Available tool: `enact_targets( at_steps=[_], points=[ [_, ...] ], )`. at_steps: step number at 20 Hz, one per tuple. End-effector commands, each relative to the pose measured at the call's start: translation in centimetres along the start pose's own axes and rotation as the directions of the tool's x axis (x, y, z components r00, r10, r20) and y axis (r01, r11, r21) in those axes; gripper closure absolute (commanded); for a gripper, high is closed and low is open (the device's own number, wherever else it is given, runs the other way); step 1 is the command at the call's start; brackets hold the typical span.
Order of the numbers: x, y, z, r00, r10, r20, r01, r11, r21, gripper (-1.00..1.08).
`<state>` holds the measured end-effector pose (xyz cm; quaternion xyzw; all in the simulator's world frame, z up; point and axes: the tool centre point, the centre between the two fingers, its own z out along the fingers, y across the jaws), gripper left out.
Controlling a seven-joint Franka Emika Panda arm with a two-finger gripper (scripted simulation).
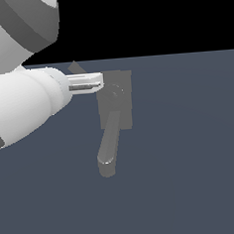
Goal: Turn on the faucet by rotating a designated handle.
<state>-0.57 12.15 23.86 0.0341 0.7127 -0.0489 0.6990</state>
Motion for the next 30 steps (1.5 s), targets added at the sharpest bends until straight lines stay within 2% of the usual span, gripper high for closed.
enact_targets(
  at_steps=[1, 16, 17, 18, 30],
  points=[
    [-0.9, -0.7, 0.1, 1.0, 0.002, 0.007, -0.002, 1.0, 0.002, 1.08],
    [-4.8, -4.5, 0.2, 1.0, 0.005, 0.017, -0.005, 1.0, 0.0, 1.08],
    [-4.8, -4.5, 0.2, 1.0, 0.005, 0.017, -0.005, 1.0, 0.0, 1.08],
    [-3.3, -4.2, -0.3, 1.0, 0.0, -0.009, 0.0, 1.0, 0.001, 1.08],
    [-5.1, -8.5, 0.0, 1.0, 0.003, 0.006, -0.003, 1.0, 0.0, 1.08]
  ],
)
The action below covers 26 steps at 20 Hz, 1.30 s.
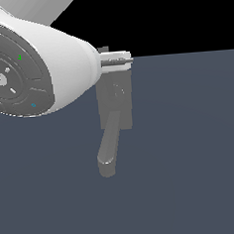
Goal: Turn on the faucet by rotating a designated handle.
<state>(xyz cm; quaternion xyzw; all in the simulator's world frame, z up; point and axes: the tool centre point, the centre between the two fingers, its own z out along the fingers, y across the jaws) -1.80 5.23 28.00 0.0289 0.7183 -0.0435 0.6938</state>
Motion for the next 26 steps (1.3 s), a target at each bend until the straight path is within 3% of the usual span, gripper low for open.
enact_targets(
  at_steps=[1, 9, 10, 26],
  points=[
    [-1.3, -1.7, 0.5, 1.0, 0.004, 0.023, -0.004, 1.0, 0.015, 1.08],
    [-2.4, -4.3, 0.6, 0.999, 0.005, 0.033, -0.006, 1.0, 0.014, 1.08],
    [-0.4, -3.2, -0.2, 1.0, 0.014, 0.0, -0.014, 1.0, 0.01, 1.08],
    [-0.3, -9.2, 0.4, 1.0, 0.007, 0.026, -0.008, 1.0, 0.013, 1.08]
  ],
)
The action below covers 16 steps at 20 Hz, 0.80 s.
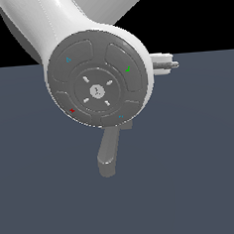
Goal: Turn on the faucet by rotating a designated handle.
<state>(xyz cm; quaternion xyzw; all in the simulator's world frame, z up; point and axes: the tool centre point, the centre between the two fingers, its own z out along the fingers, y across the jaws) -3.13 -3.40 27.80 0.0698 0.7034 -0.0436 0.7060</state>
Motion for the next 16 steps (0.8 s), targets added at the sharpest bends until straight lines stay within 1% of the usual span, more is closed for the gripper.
enact_targets(
  at_steps=[1, 4, 5, 6, 16],
  points=[
    [-0.8, -0.8, 0.9, 0.999, -0.053, -0.006, 0.053, 0.998, -0.045, 1.08],
    [-0.8, -1.8, 1.1, 0.999, -0.054, -0.001, 0.054, 0.998, -0.044, 1.08],
    [-0.8, -1.8, 1.1, 0.999, -0.054, -0.001, 0.054, 0.998, -0.044, 1.08],
    [-1.5, -2.4, 0.8, 0.999, 0.008, 0.054, -0.009, 1.0, 0.009, 1.08],
    [0.7, -4.2, 1.0, 0.999, -0.016, 0.032, 0.016, 1.0, -0.012, 1.08]
  ],
)
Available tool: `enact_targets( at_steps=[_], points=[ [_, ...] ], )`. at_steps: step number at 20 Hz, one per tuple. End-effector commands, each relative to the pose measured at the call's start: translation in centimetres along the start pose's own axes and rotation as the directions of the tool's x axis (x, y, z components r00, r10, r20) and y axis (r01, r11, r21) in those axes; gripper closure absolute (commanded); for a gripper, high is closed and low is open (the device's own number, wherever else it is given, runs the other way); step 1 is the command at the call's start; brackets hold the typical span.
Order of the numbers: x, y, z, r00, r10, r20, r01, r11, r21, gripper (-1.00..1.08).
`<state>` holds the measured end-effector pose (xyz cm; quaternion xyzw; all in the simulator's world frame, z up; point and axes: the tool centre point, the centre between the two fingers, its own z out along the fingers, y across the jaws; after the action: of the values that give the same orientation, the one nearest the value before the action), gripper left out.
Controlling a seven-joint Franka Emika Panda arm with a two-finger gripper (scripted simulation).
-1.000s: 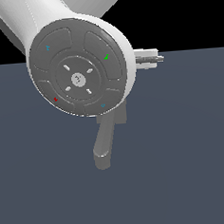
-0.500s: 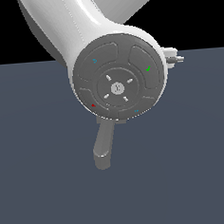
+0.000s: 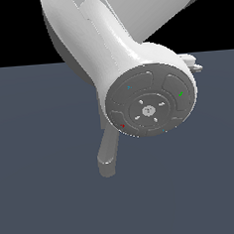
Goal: Turn on the faucet by rotating a designated handle.
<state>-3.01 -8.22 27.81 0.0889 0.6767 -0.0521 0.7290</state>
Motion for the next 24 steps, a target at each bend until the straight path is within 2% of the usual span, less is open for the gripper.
enact_targets(
  at_steps=[1, 15, 16, 17, 24],
  points=[
    [1.1, 0.4, 0.1, 0.998, -0.039, -0.039, 0.037, 0.998, -0.054, 1.08],
    [4.0, -2.3, 0.3, 0.995, -0.075, -0.066, 0.07, 0.994, -0.085, 1.08],
    [4.0, -2.3, 0.3, 0.995, -0.075, -0.066, 0.07, 0.994, -0.085, 1.08],
    [3.1, -2.6, 0.1, 0.999, -0.039, -0.022, 0.038, 0.998, -0.045, 1.08],
    [5.2, -3.1, 0.1, 0.998, -0.049, -0.035, 0.047, 0.997, -0.056, 1.08]
  ],
)
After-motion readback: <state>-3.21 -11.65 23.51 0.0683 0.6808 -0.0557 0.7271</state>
